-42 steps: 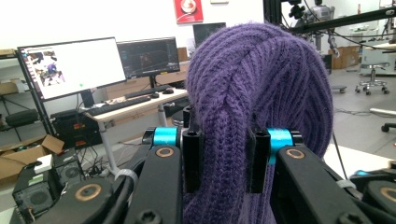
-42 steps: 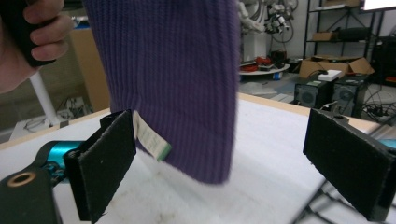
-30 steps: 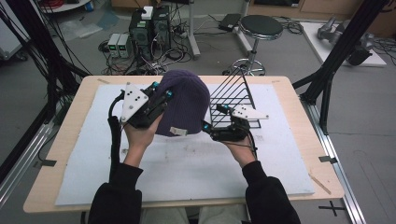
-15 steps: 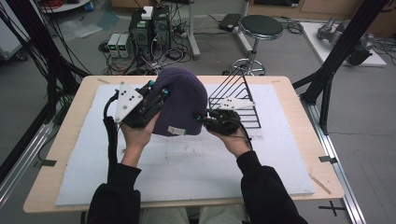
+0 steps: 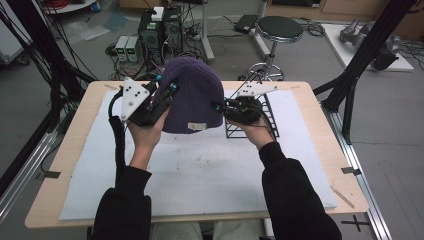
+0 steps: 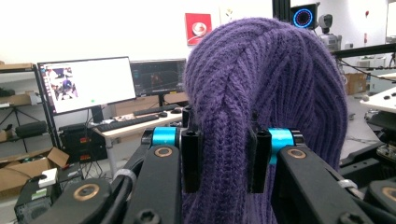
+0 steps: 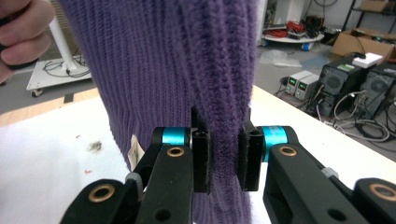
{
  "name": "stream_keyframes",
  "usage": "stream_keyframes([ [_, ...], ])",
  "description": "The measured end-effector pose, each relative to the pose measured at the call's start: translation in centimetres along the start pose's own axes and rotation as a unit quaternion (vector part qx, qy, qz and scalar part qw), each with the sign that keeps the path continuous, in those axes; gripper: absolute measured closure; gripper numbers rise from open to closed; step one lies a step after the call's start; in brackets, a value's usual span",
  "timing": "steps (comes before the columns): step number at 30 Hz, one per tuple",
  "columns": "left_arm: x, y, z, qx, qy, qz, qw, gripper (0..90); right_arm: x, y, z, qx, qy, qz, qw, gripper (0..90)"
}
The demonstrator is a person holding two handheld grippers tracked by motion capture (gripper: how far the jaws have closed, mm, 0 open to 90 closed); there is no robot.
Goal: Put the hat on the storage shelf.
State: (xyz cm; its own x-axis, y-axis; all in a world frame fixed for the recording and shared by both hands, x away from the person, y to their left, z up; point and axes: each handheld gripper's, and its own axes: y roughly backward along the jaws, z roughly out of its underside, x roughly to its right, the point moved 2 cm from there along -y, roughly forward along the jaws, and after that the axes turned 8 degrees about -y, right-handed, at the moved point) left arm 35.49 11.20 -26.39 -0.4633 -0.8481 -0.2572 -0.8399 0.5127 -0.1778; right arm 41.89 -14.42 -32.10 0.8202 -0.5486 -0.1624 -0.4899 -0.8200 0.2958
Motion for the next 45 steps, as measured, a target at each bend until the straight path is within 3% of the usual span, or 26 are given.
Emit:
stream_keyframes([
  [1,0.1,-0.4,0.0,-0.003,-0.005,0.003,1.0,73.4,0.5,0.1,-0.2,-0.005,-0.016,-0.003,0.9999,79.5],
  [3,0.2,-1.2,0.0,-0.009,-0.013,0.005,0.9999,73.4,0.7,0.1,-0.3,-0.009,-0.017,0.001,0.9998,79.4],
  [4,0.2,-1.6,0.0,-0.01,-0.013,0.009,0.9998,73.5,1.3,0.3,-0.3,-0.009,-0.018,0.015,0.9997,79.3],
  [7,0.6,-2.9,0.1,-0.014,-0.017,0.015,0.9996,73.4,1.8,0.6,-0.2,-0.01,-0.023,0.023,0.9994,79.3],
  [8,0.8,-3.2,0.1,-0.014,-0.02,0.017,0.9995,73.5,2.4,1.0,-0.2,-0.012,-0.024,0.036,0.999,79.3],
  [13,1.9,-4.9,0.1,-0.016,-0.018,0.028,0.9993,73.4,3.7,2.1,-0.3,-0.01,-0.026,0.055,0.9981,79.2],
  [15,2.6,-5.6,0.0,-0.013,-0.022,0.035,0.9991,73.3,4.7,3.0,-0.5,-0.007,-0.039,0.068,0.9969,79.1],
  [18,3.4,-6.4,0.0,-0.012,-0.032,0.042,0.9985,73.2,5.6,3.8,-0.5,-0.005,-0.038,0.085,0.9957,79.0],
  [25,4.7,-8.1,-0.1,-0.015,-0.038,0.052,0.9978,73.1,6.6,4.9,-0.3,-0.008,-0.046,0.113,0.9924,78.6],
  [37,6.2,-10.1,0.0,-0.002,-0.026,0.056,0.9981,72.2,7.8,7.5,-0.1,0.012,-0.044,0.144,0.9886,77.8],
  [40,6.6,-10.6,0.2,0.0,-0.011,0.057,0.9983,72.2,8.1,8.5,-0.2,0.019,-0.044,0.152,0.9872,77.8],
  [45,7.7,-11.7,0.7,0.002,-0.012,0.065,0.9978,72.4,8.8,10.1,0.0,0.023,-0.038,0.174,0.9838,77.8],
])
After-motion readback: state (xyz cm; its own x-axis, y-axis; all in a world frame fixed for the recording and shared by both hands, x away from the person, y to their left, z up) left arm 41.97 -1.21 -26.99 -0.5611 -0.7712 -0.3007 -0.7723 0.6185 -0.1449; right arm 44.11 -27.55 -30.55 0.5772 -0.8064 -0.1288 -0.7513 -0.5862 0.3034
